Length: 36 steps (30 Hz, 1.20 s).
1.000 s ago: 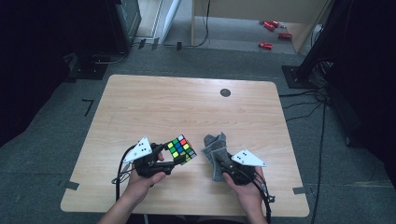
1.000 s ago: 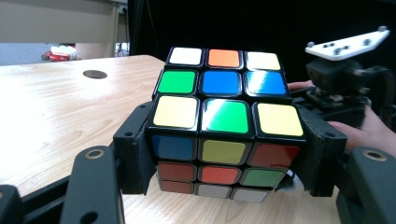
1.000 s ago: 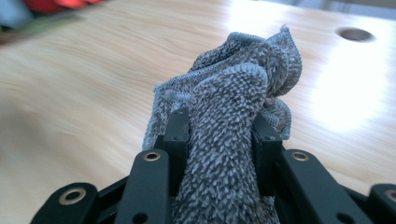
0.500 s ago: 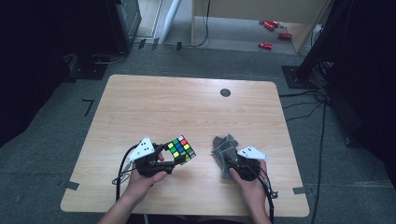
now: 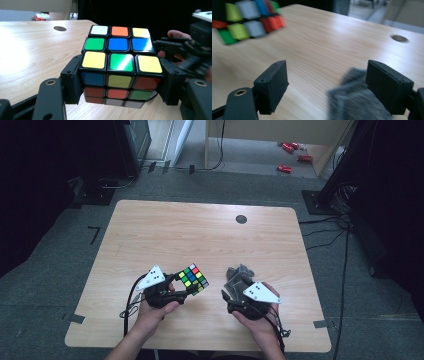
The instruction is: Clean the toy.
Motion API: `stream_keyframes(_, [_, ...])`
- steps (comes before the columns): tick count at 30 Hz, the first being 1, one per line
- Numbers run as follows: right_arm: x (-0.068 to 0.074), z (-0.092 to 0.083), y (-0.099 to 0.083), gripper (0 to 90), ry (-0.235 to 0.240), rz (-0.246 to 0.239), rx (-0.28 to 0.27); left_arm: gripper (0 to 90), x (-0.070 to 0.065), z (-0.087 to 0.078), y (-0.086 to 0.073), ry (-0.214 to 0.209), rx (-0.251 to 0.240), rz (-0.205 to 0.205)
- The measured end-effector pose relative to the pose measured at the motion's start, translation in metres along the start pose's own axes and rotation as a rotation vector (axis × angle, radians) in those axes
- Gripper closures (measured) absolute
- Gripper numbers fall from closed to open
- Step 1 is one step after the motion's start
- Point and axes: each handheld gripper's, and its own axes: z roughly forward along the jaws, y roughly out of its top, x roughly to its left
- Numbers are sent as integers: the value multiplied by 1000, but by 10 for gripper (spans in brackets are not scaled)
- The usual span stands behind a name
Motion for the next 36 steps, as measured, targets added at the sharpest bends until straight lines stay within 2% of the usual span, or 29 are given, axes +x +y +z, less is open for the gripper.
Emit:
stream_keyframes(2, [12, 2, 2, 176, 55, -10, -26, 341, -3, 1, 0, -8, 7, -1])
stream_keyframes(4, [22, 3, 3, 171, 89, -31, -40, 341, -6, 3, 0, -16, 11, -6])
stream_keyframes(7, [36, 5, 3, 176, 122, -76, -62, 341, -10, 6, 0, -24, 21, -18])
stream_keyframes(10, [46, 7, 3, 184, 132, -95, -74, 341, -14, 8, -1, -32, 29, -43])
stream_keyframes(15, [56, 9, 0, 212, 118, -121, -99, 341, -19, 12, -1, -54, 42, -84])
stream_keyframes(20, [63, 11, -1, 239, 82, -149, -101, 341, -24, 16, -3, -73, 60, -104])
stream_keyframes(22, [64, 12, -2, 288, 50, -165, -105, 341, -25, 17, -3, -81, 62, -111])
stream_keyframes(24, [64, 11, -4, 312, 29, -158, -110, 341, -25, 17, -3, -82, 63, -121])
stream_keyframes(26, [65, 11, -4, 332, 14, -181, -116, 340, -22, 17, -4, -90, 64, -137])
stream_keyframes(29, [64, 10, -3, 343, 14, -174, -110, 337, -18, 18, -4, -110, 71, -160])
stream_keyframes(32, [64, 11, -3, 344, 16, -171, -93, 327, -16, 17, -4, -114, 72, -133])
stream_keyframes(36, [57, 9, -2, 345, 0, -155, -75, 300, -14, 10, 2, -96, 12, -73])
